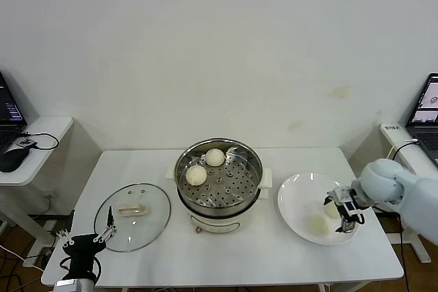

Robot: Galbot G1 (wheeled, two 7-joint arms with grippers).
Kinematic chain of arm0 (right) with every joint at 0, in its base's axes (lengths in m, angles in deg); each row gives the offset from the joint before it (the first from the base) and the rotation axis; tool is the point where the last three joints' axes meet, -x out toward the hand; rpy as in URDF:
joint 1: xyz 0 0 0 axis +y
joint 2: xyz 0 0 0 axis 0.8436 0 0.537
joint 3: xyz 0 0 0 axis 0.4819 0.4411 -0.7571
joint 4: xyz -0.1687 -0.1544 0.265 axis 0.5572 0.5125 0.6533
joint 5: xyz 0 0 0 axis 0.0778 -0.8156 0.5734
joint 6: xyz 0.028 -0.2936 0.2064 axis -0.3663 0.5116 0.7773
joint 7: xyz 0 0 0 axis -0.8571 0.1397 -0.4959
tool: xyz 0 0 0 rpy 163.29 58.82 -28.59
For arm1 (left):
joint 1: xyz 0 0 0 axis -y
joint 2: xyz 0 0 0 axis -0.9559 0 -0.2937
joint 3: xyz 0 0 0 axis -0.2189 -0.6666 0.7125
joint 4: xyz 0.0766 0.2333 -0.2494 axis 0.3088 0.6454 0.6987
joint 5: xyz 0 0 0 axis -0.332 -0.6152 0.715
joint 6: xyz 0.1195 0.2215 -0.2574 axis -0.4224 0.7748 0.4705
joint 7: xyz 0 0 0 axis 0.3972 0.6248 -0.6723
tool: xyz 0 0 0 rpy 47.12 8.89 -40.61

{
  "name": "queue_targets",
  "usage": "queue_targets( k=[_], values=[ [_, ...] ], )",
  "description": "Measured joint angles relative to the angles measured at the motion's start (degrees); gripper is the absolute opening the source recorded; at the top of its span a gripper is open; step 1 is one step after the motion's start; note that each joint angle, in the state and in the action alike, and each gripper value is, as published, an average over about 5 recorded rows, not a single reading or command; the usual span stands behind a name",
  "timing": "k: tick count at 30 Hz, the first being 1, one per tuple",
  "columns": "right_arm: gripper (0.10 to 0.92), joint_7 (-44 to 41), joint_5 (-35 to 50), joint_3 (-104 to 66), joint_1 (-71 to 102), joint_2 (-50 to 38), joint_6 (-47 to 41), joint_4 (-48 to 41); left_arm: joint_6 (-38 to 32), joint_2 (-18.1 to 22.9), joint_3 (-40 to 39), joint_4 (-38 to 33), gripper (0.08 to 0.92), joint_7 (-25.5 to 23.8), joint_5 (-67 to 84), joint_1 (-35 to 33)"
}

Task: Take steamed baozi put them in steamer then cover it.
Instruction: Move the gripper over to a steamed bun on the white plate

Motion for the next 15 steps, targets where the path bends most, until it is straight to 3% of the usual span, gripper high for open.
queue_targets(
  k=[15],
  values=[
    [0.821, 2.0, -2.4, -2.7, 4.6, 4.4, 0.0, -4.2, -0.1, -0.1, 0.4, 0.7, 0.823, 0.0, 0.6, 0.5]
  ],
)
